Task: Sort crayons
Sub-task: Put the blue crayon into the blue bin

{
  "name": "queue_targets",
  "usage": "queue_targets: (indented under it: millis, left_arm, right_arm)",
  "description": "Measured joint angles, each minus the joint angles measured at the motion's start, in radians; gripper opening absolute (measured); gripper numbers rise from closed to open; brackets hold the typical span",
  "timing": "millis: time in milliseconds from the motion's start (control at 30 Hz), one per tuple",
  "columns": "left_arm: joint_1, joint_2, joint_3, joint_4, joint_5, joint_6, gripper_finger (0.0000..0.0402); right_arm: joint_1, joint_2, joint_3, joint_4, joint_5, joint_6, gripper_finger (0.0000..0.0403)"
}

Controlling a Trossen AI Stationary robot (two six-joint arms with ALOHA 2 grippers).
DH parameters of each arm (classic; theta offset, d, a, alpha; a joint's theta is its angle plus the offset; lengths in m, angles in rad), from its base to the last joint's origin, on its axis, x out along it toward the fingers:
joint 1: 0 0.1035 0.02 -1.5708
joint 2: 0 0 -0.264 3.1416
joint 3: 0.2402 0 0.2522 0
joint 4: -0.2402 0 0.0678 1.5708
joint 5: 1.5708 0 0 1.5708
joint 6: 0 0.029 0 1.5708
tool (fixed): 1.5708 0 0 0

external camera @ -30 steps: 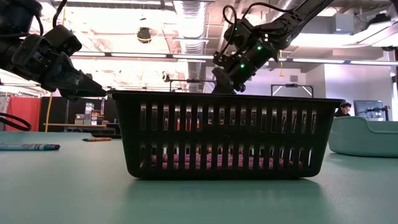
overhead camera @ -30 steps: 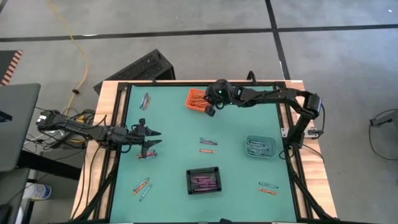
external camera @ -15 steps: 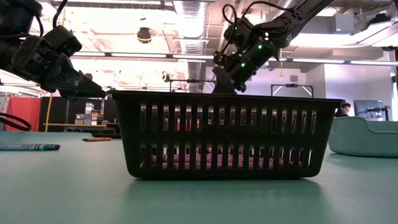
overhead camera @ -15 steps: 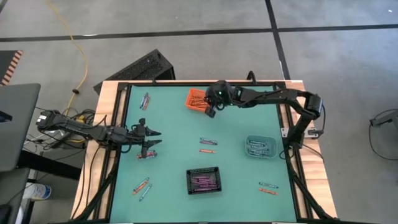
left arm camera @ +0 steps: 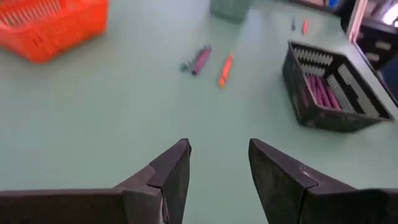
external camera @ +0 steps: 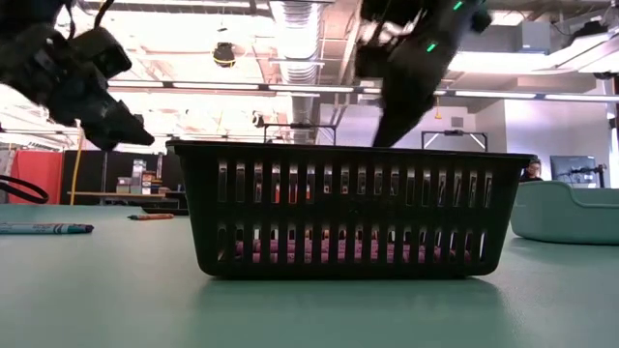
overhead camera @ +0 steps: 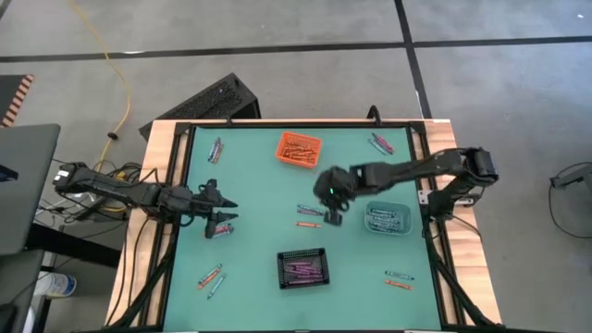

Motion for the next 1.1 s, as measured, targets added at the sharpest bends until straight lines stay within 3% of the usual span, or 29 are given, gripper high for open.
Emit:
queue_targets:
  millis: [233, 400, 500, 733, 867, 1100]
  left_arm:
    - [-0.042, 0.155, 0.142, -0.175, 0.040, -0.139, 0.0153]
    - [-0.083, 0.313, 0.230, -0.224, 0.048, -0.149, 0.0153]
    - [-0.093, 0.407, 0.286, -0.335, 0.053, -0.182, 0.0153]
    - [-0.086, 0.584, 0.397, -0.670, -0.005, -0.279, 0.0153]
    - [-0.060, 0.661, 0.402, -0.679, 0.051, -0.226, 0.0153]
    - [-0.030, 0.768, 0.402, -0.624, 0.062, -0.144, 0.0153]
  right_arm:
    - [0.255, 0.021, 0.000, 0.025, 0.020, 0.159, 0.0056]
    - [0.399, 0.059, 0.000, 0.092, 0.176, 0.212, 0.0056]
    - [0.458, 0.083, 0.000, 0.135, 0.247, 0.243, 0.0056]
    - [0.530, 0.106, 0.000, 0.201, 0.286, 0.254, 0.0056]
    - [0.541, 0.104, 0.000, 0.209, 0.306, 0.253, 0.0056]
    - [0.525, 0.103, 0.000, 0.206, 0.306, 0.250, 0.0056]
